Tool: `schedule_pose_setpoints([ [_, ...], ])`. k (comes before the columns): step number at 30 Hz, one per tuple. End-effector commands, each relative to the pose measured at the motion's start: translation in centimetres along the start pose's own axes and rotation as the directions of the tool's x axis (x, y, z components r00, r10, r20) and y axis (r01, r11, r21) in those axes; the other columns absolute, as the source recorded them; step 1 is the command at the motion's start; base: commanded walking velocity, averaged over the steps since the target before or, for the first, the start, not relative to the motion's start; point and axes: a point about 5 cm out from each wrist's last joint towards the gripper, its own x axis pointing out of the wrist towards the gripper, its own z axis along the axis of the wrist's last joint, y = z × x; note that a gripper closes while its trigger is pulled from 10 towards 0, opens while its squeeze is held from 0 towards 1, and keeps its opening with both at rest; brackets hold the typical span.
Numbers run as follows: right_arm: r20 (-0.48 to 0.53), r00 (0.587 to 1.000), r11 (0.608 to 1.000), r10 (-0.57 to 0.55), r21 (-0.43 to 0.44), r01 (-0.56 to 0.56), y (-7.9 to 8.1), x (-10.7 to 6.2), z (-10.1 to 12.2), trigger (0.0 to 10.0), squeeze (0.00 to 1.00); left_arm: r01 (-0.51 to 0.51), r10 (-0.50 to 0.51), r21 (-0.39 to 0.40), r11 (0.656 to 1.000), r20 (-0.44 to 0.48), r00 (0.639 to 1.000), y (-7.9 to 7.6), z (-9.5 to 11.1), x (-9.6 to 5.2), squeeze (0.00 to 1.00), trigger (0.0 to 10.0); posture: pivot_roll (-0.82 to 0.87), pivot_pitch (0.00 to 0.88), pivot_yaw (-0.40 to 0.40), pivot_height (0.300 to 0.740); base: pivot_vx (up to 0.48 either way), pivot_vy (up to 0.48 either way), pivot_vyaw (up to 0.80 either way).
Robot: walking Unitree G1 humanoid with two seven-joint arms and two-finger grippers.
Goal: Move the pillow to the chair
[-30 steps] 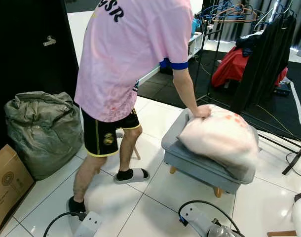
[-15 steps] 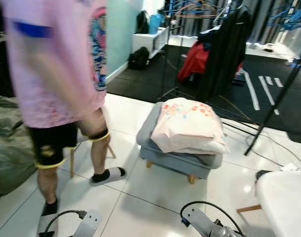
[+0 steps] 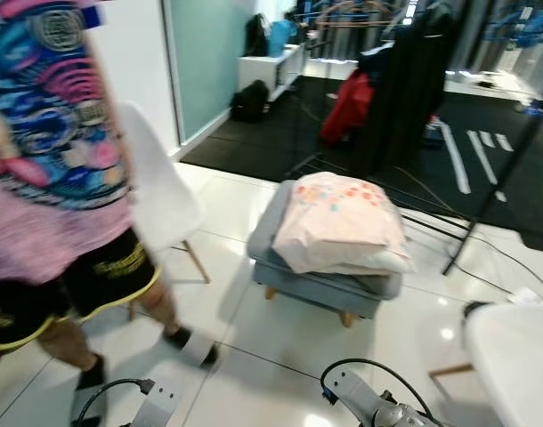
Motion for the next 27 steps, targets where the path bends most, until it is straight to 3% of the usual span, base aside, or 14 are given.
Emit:
schedule_pose_setpoints([
  [1,-0.011,1.000,1.000,0.011,0.016,-0.011,0.17,0.03,-0.35,10.0,0.00,0.006,-0.006,-0.012,1.000,0.012,1.000,-0.02,0.01,-0.01,0.00,10.0,-0.04,0.046,-0.057,0.740,0.000,0.000,-0.71],
  [19,-0.012,1.000,1.000,0.010,0.020,-0.010,0.12,0.02,-0.47,10.0,0.00,-0.051,0.052,-0.009,0.999,0.054,0.997,0.15,0.28,-0.04,0.00,10.0,-0.05,0.038,-0.065,0.740,0.000,0.000,-0.71],
  [23,-0.013,1.000,1.000,0.010,0.019,-0.010,0.09,0.01,-0.50,10.0,0.00,-0.041,0.042,-0.021,0.999,0.047,0.998,0.04,0.20,-0.03,0.00,10.0,-0.05,0.041,-0.065,0.740,0.000,0.000,-0.71],
  [27,-0.008,1.000,1.000,0.005,0.016,-0.005,0.01,0.00,-0.50,10.0,0.00,-0.017,0.021,-0.085,0.996,0.046,0.999,-0.22,0.04,-0.03,0.00,10.0,-0.05,0.044,-0.066,0.740,0.000,0.000,-0.35],
])
